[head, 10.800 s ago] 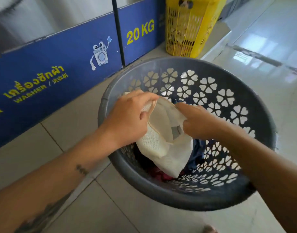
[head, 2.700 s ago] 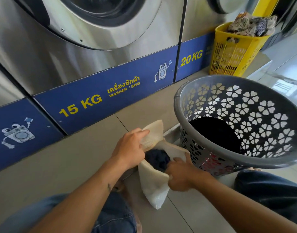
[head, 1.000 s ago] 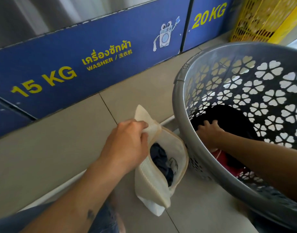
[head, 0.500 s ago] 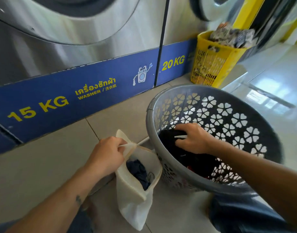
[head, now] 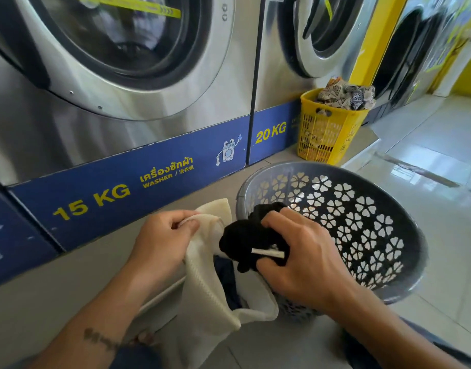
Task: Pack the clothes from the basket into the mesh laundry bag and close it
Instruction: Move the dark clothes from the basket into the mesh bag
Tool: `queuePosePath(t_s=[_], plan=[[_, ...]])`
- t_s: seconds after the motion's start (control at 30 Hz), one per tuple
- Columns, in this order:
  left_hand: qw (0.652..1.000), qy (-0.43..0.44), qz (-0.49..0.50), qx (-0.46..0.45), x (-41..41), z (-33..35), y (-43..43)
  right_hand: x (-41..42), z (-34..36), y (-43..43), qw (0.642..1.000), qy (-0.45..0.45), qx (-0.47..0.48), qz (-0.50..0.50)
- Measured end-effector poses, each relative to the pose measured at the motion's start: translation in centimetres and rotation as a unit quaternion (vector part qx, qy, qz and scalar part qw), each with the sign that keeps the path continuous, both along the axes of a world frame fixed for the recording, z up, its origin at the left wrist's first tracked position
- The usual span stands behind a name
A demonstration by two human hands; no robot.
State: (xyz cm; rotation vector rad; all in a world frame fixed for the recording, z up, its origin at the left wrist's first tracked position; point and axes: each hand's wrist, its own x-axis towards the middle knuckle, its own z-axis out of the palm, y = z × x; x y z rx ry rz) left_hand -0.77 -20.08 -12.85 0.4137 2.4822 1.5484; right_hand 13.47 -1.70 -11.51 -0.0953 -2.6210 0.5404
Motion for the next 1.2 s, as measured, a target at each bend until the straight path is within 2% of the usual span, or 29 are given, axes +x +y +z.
queuePosePath(t_s=[0.07,0.23,0.37,0.53,0.63,0.73,0.87,1.13,1.2], plan=[[1.000,-0.015,0.004,0.019,-0.1,0.1,0.0,0.3,-0.7,-0.8,1.000,-0.005,0.013,0.021],[0.999,-0.032,-0.008,0.037,-0.2,-0.1,0.7,-0.8,-3.4,-1.3,0.981,-0.142,0.060,0.117],[0.996,-0.076,-0.008,0.052,-0.7,-0.8,0.8,-1.5,-2.9,-0.1,0.981,-0.150,0.027,0.121],[0.994,-0.090,-0.006,0.066,-1.0,-0.7,0.6,-1.7,-3.3,-0.5,0.963,-0.176,0.116,0.169],[0.993,-0.092,-0.009,0.067,-1.1,-0.7,0.6,-2.0,-3.3,0.1,0.983,-0.120,0.015,0.136],[0.994,-0.089,-0.024,0.062,-1.1,-0.8,0.7,-2.3,-3.6,1.4,0.995,-0.064,-0.056,0.060],[0.995,-0.079,-0.036,0.049,-0.8,-0.9,0.8,-2.9,-4.4,2.5,0.992,-0.083,-0.092,-0.007],[0.995,-0.077,-0.040,0.040,-0.3,-0.9,1.0,-3.2,-5.5,4.0,0.996,-0.067,-0.063,-0.023],[0.996,-0.073,-0.040,0.037,-0.3,-0.9,1.1,-3.3,-5.7,4.1,0.993,-0.073,-0.082,-0.030]])
